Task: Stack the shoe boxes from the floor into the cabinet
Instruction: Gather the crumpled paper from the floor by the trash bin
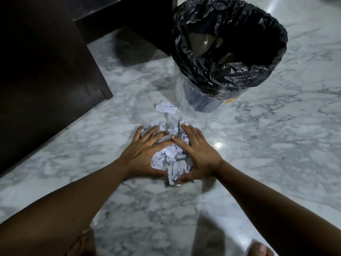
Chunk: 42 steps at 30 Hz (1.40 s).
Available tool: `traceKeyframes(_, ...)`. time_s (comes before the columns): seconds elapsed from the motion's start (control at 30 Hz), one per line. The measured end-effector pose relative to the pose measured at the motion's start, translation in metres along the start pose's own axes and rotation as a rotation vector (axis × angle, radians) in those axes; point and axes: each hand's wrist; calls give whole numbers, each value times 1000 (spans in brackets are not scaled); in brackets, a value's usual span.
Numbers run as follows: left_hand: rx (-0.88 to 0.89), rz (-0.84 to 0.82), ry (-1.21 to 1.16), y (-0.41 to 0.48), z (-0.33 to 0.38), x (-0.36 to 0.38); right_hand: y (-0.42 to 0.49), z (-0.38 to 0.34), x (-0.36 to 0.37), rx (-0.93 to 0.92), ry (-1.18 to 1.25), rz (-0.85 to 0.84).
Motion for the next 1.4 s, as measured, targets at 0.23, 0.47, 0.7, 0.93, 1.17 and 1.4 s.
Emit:
traceKeyframes(0.23,21,57,-22,-2,4,5,-2,-7,0,64,-25,-6)
traceKeyframes(0.47,18,75,3,-5,0,8,12,-15,-2,126,-70,-27)
traceKeyframes(0.7,69,114,-52,2,3,11,7,-10,3,140,-67,-27)
traceKeyframes(0.93,38,187,-63,0,2,10,11,-12,3,65,-90,-30)
traceKeyframes(1.17,8,133,-30,-3,0,16,9,-19,12,101,-74,-44)
traceKeyframes(1.4,2,161,-156,-7,4,10,10,-16,17,105,-68,15)
Point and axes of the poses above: each hand's wrist, its own y-axis towards the middle knuckle, its own x-axis out of the palm, z = x × y, and after that the axes turned 3 degrees about -y, right-handed
